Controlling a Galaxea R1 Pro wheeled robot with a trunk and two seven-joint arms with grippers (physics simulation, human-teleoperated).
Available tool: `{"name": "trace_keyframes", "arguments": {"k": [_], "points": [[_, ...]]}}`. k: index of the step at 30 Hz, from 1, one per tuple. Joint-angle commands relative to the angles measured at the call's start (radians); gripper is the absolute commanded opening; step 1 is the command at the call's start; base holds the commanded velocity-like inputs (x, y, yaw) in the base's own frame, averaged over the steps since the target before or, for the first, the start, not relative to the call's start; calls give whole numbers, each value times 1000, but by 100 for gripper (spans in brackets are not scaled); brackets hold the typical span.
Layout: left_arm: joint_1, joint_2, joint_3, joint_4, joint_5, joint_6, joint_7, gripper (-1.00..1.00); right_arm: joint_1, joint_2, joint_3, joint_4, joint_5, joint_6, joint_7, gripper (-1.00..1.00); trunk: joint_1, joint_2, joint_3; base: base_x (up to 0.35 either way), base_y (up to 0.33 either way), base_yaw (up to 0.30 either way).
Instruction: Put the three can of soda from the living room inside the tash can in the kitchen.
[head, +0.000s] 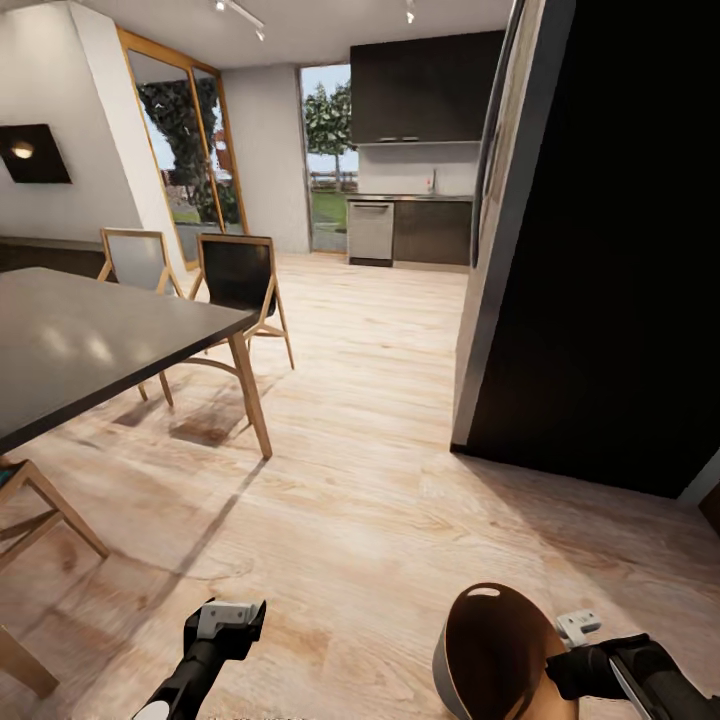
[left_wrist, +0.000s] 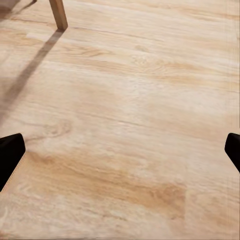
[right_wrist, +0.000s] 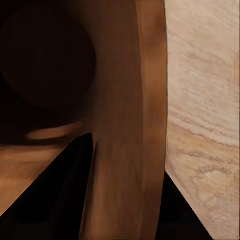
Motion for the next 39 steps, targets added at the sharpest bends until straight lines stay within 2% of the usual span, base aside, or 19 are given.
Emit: {"name": "trace_keyframes", "arguments": {"k": [1,19,24,30,34,39], "points": [[0,0,0,0,0,0,0,100,0,0,0,-1,-14,3,1,-100,0,0,0,0,0,245],[0,0,0,-2,0,1,0,100,0,1,6,-2,-11,11,4,-100,0,0,0,0,0,246],[0,0,0,-3,0,2,0,100,-2,4,19,-6,-8,91,5,-100,0,0,0,0,0,246],[0,0,0,-3,0,3,0,100,-20,46,85,-24,-4,219,3,-100,0,0,0,0,0,246],[0,0,0,-3,0,3,0,100,-67,72,140,-84,-3,328,3,-100,0,0,0,0,0,246],[0,0,0,-3,0,3,0,100,-145,104,176,-112,-5,418,2,-100,0,0,0,0,0,246]]}}
